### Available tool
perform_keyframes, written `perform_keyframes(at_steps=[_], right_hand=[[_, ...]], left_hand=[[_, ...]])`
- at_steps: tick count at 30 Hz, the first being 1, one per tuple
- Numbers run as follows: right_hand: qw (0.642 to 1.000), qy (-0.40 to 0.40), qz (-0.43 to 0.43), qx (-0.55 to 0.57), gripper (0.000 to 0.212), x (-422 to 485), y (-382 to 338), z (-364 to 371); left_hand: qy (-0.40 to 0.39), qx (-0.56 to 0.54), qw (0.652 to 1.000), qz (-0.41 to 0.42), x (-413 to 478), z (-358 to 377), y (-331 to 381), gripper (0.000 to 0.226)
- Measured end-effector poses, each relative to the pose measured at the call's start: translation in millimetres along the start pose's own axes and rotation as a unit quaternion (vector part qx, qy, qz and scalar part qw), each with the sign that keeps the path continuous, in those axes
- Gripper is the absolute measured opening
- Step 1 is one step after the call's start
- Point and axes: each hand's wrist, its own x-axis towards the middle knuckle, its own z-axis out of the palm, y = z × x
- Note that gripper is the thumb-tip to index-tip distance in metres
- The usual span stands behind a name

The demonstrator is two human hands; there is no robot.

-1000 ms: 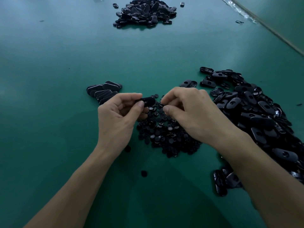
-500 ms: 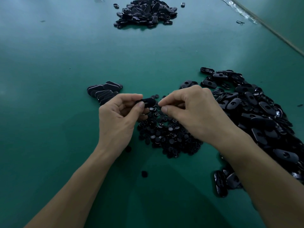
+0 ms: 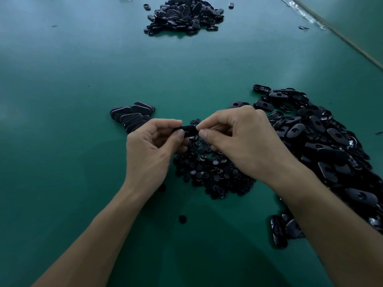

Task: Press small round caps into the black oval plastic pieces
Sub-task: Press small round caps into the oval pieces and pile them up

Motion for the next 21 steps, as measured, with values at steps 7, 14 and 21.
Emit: perform_keyframes(at_steps=[7, 14, 21], right_hand=[[1.000, 0.022, -0.004, 0.000, 0.016, 1, -4, 4], [0.999, 0.042, -0.029, 0.008, 0.011, -1, -9, 11], [0.998, 0.062, -0.033, 0.005, 0.012, -2, -12, 18]], left_hand=[[-0.007, 0.007, 1.000, 0.003, -1, 1, 2, 0.017], [-0.005, -0.004, 1.000, 0.006, -2, 2, 3, 0.016], [-0.006, -0.020, 1.000, 0.005, -1, 2, 3, 0.012]])
